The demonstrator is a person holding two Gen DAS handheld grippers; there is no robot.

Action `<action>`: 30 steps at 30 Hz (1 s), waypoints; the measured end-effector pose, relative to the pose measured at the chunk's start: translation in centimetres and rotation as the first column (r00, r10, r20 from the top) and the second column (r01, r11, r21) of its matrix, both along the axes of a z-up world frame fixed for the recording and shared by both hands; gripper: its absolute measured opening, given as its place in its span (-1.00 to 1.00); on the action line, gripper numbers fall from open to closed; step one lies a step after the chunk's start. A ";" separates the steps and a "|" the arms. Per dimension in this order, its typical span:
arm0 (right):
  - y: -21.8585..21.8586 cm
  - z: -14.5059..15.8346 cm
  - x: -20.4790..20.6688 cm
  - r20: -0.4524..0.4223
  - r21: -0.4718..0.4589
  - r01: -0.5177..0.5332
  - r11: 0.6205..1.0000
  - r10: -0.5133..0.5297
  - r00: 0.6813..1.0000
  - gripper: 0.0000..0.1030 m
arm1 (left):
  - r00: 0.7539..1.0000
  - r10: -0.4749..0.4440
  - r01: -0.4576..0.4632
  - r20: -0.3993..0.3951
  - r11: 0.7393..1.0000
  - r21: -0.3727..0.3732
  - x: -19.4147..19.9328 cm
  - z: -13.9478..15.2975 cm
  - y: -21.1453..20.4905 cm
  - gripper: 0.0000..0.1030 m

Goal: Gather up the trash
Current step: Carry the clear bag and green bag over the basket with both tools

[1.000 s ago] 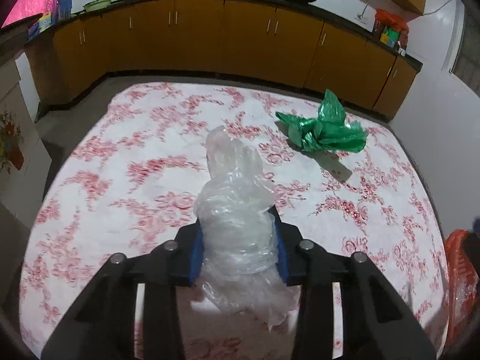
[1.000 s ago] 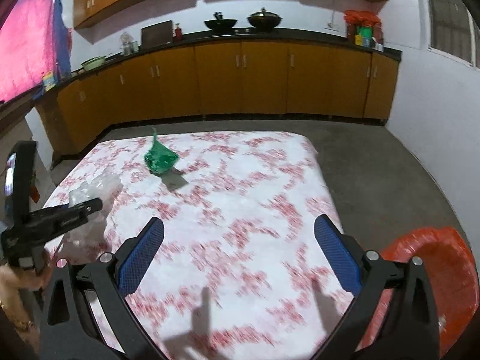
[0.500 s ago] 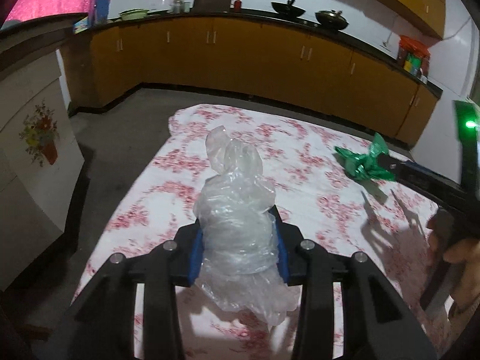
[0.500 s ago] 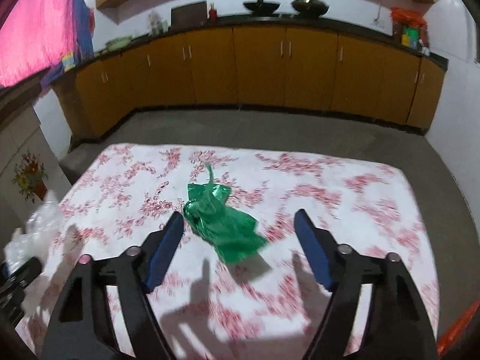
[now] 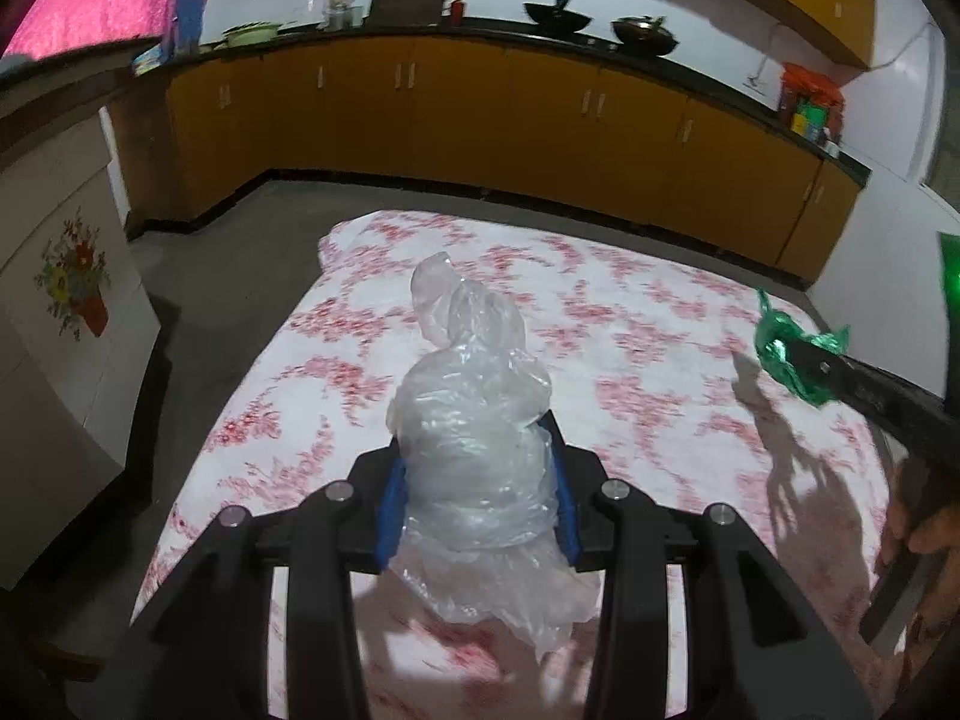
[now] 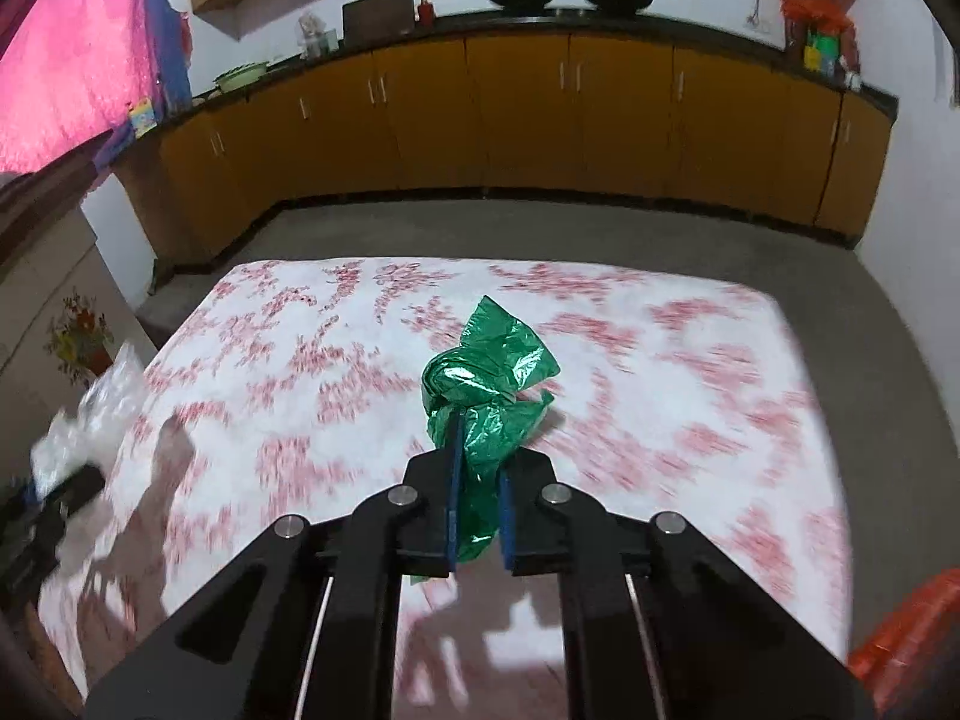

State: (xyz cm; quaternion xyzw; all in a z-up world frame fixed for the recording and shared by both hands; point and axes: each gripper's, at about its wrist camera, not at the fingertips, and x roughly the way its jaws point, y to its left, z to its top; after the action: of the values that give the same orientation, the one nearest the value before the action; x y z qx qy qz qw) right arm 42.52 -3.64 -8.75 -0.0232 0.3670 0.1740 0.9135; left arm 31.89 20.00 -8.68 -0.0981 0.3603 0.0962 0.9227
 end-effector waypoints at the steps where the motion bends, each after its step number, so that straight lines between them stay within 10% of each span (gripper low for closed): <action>1: -0.9 0.5 -1.0 0.010 -0.003 0.005 1.000 -0.005 1.000 -0.80 | 1.000 -0.012 0.012 0.004 1.000 0.000 -0.2 0.4 -0.6 -0.23; 15: -14.3 6.0 -16.8 0.104 -0.072 0.182 0.981 -0.174 0.979 -0.80 | 0.978 -0.205 0.203 0.034 0.978 0.042 -5.7 5.8 -12.8 -0.22; 30: -24.3 7.1 -25.1 0.194 -0.077 0.413 0.907 -0.393 0.899 -0.80 | 0.898 -0.437 0.434 0.045 0.899 0.057 -10.1 6.5 -26.8 -0.22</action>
State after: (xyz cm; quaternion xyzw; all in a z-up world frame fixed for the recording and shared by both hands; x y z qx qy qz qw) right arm 17.42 -27.97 -1.70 -0.0149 0.2923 -0.0434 0.9552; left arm 21.76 -6.81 -2.16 0.0032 0.3447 -0.1072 0.9326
